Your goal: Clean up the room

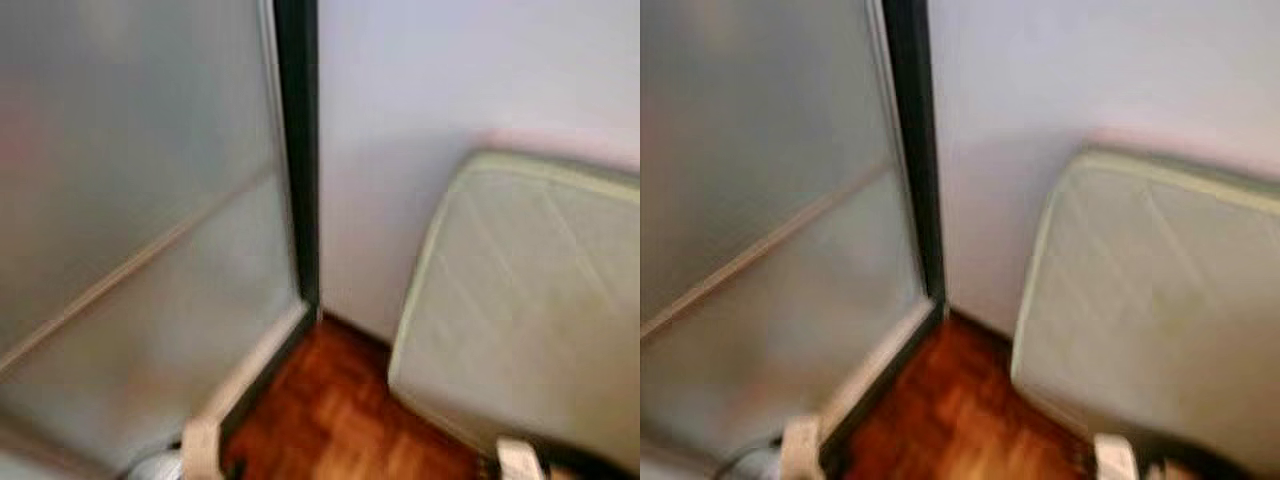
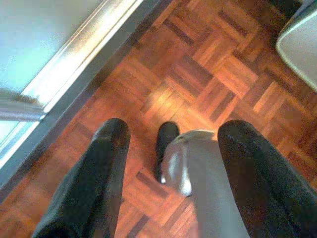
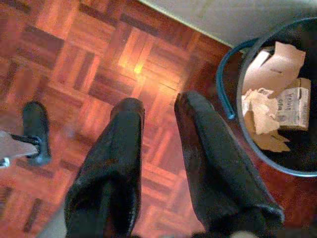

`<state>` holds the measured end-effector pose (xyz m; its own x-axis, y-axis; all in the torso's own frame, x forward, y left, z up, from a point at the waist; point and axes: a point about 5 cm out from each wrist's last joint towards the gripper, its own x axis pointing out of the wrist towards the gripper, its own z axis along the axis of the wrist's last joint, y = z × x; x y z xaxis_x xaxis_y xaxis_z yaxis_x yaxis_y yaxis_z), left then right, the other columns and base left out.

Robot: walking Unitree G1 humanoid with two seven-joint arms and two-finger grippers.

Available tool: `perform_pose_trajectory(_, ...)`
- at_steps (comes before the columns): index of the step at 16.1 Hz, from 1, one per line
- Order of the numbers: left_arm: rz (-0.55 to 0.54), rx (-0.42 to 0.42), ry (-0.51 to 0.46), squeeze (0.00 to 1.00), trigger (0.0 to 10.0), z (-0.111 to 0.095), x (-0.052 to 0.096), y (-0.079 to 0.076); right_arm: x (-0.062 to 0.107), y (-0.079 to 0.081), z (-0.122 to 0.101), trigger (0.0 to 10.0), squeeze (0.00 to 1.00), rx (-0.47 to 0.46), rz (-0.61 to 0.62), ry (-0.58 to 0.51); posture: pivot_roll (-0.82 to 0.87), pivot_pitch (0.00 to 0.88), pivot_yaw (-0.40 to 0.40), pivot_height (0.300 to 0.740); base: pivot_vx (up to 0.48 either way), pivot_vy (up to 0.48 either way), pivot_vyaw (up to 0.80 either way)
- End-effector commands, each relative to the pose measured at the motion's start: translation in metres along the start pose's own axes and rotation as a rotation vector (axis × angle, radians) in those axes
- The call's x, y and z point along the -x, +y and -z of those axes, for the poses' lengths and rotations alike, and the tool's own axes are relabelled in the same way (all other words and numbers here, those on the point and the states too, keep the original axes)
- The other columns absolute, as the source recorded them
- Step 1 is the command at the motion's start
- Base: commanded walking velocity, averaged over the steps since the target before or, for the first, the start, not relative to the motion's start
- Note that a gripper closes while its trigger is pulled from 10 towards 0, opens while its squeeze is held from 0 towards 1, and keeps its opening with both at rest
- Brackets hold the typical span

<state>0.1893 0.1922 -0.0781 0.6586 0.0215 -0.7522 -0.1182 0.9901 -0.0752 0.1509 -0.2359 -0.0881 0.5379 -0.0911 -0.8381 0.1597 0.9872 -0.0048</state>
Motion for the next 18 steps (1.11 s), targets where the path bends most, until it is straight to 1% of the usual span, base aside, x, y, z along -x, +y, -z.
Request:
perform_pose_trajectory(1, -0.176, -0.058, 0.506, 0.00, 10.0, 0.1600, 0.1146, 0.1052, 0.0001, 0.0267, 0.0213, 10.0, 0.00, -0.082, -0.066, 0.077, 0.14, 0.000, -0.057, 0.740, -0.255, 0.000, 0.00)
perform_pose_trajectory(3, -0.166, -0.065, 0.510, 0.00, 10.0, 0.1601, 0.1144, 0.1047, 0.0001, 0.0266, 0.0209, 10.0, 0.00, -0.090, -0.065, 0.072, 0.15, 0.000, -0.059, 0.740, -0.120, 0.000, 0.00)
perform_pose_trajectory(5, -0.172, -0.034, 0.505, 0.00, 10.0, 0.1608, 0.1150, 0.1045, 0.0000, 0.0269, 0.0207, 10.0, 0.00, -0.100, -0.065, 0.071, 0.15, 0.000, -0.061, 0.740, 0.000, 0.000, 0.00)
perform_pose_trajectory(6, -0.174, -0.047, 0.513, 0.00, 10.0, 0.1612, 0.1153, 0.1049, 0.0000, 0.0269, 0.0210, 10.0, 0.00, -0.099, -0.062, 0.073, 0.15, 0.000, -0.058, 0.740, 0.000, 0.000, 0.00)
perform_pose_trajectory(7, -0.175, -0.041, 0.512, 0.00, 10.0, 0.1612, 0.1154, 0.1050, 0.0000, 0.0273, 0.0213, 10.0, 0.00, -0.093, -0.065, 0.075, 0.15, 0.000, -0.054, 0.740, 0.000, 0.000, 0.00)
perform_pose_trajectory(12, -0.183, -0.026, 0.501, 0.00, 10.0, 0.1607, 0.1153, 0.1054, 0.0002, 0.0285, 0.0231, 10.0, 0.00, -0.077, -0.067, 0.088, 0.15, 0.000, -0.042, 0.740, 0.000, 0.000, -0.80)
perform_pose_trajectory(13, -0.167, -0.072, 0.508, 0.00, 10.0, 0.1598, 0.1146, 0.1053, -0.0001, 0.0294, 0.0210, 10.0, 0.00, 0.012, -0.094, 0.086, 0.15, 0.000, -0.036, 0.740, 0.000, 0.000, -0.79)
perform_pose_trajectory(14, -0.165, -0.070, 0.501, 0.00, 10.0, 0.1593, 0.1143, 0.1052, -0.0001, 0.0296, 0.0211, 10.0, 0.00, 0.014, -0.092, 0.084, 0.14, 0.000, -0.033, 0.740, 0.000, 0.000, -0.79)
perform_pose_trajectory(15, -0.166, -0.088, 0.504, 0.00, 10.0, 0.1591, 0.1146, 0.1061, 0.0000, 0.0304, 0.0217, 10.0, 0.00, 0.017, -0.096, 0.085, 0.13, 0.000, -0.029, 0.740, 0.000, 0.000, -0.77)
perform_pose_trajectory(16, -0.169, -0.081, 0.502, 0.00, 10.0, 0.1591, 0.1149, 0.1064, 0.0000, 0.0307, 0.0218, 10.0, 0.00, 0.007, -0.094, 0.081, 0.12, 0.000, -0.027, 0.740, 0.000, 0.000, -0.77)
perform_pose_trajectory(18, -0.181, -0.066, 0.494, 0.00, 10.0, 0.1592, 0.1155, 0.1073, 0.0003, 0.0289, 0.0233, 10.0, 0.00, -0.059, -0.048, 0.074, 0.12, 0.000, -0.012, 0.740, 0.000, 0.000, -0.77)
